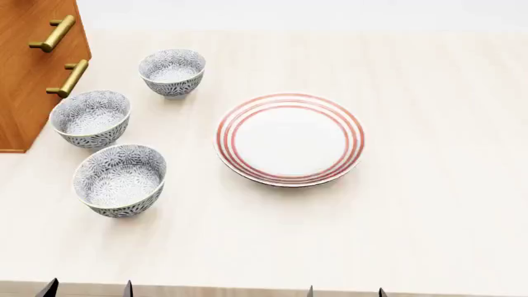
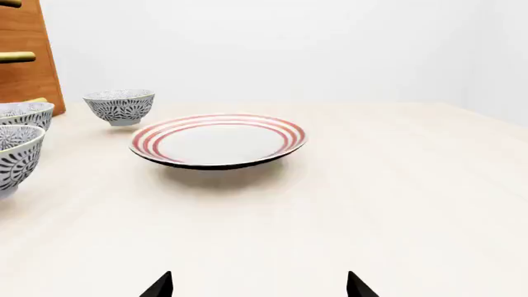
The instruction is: Put the bowl at the front on the plate.
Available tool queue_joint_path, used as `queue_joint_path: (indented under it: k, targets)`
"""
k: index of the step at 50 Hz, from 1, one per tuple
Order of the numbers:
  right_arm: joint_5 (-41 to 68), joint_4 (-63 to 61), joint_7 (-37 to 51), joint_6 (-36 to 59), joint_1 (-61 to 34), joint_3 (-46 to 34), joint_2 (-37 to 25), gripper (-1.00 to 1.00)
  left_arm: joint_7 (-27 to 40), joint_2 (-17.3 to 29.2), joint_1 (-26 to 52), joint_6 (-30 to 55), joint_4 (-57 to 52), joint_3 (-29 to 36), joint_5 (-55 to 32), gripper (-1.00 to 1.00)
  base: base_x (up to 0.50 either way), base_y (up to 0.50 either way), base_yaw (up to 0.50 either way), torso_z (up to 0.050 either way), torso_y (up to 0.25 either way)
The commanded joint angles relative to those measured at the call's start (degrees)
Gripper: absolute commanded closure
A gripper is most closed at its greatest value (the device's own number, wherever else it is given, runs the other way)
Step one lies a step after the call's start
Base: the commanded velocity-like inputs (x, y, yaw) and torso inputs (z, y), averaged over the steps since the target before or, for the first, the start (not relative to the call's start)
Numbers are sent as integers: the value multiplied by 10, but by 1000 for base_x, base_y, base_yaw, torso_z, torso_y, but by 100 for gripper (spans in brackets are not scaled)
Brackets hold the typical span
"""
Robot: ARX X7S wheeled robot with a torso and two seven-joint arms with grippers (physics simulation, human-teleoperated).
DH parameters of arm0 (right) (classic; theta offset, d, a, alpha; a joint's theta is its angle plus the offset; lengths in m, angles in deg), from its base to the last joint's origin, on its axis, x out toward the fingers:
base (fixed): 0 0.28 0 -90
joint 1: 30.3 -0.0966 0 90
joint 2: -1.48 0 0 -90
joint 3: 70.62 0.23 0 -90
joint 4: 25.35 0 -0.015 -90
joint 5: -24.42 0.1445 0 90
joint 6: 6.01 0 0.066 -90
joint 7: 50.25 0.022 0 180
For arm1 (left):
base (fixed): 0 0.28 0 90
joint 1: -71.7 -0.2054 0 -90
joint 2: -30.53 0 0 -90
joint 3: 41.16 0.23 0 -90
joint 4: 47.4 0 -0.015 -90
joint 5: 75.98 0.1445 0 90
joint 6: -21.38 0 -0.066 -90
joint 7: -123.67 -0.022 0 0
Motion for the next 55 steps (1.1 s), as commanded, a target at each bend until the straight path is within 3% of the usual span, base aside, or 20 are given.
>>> queue_joint_path:
  k: [1,7,17,24,27,32,38,44,47,48,51,52,55]
  targets:
    - [5,0,7,0,0,-7,-5,-100,6,6,0,0,0,6,-6,-100,0,0,0,0,0]
    - [20,12,29,20,-15,-17,-17,-100,31,17,2,79,-72,26,-3,-100,0,0,0,0,0]
    - [6,3,78,64,-19,-32,-28,-100,56,32,-1,71,-76,43,1,-100,0,0,0,0,0]
    - [-11,-149,96,265,-34,-47,-45,-100,50,52,26,230,-193,43,-7,-100,0,0,0,0,0]
    - [12,-226,77,305,-37,-45,-53,-100,52,63,41,293,-253,46,-1,-100,0,0,0,0,0]
    - [20,-367,74,437,-83,-41,-66,-100,32,61,108,438,-364,26,-44,-100,0,0,0,0,0]
    - [17,-516,65,694,-224,-51,-81,-100,26,71,240,639,-494,23,-70,-100,0,0,0,0,0]
    - [44,-597,48,900,-393,-65,-97,-100,26,70,356,781,-544,24,-90,-100,0,0,0,0,0]
    - [161,-581,126,900,-438,-66,-143,-100,22,65,408,837,-564,21,-99,-100,0,0,0,0,0]
    - [246,-561,212,900,-466,-28,-164,-100,14,49,443,888,-576,4,-109,-100,0,0,0,0,0]
    - [504,-492,470,899,-548,30,-213,-100,57,61,478,900,-569,-2,-170,-100,0,0,0,0,0]
    - [590,-480,552,897,-562,33,-216,-100,101,71,489,900,-559,-15,-233,-100,0,0,0,0,0]
    - [802,-461,594,890,-588,23,-228,-100,311,118,542,900,-511,-65,-491,-100,0,0,0,0,0]
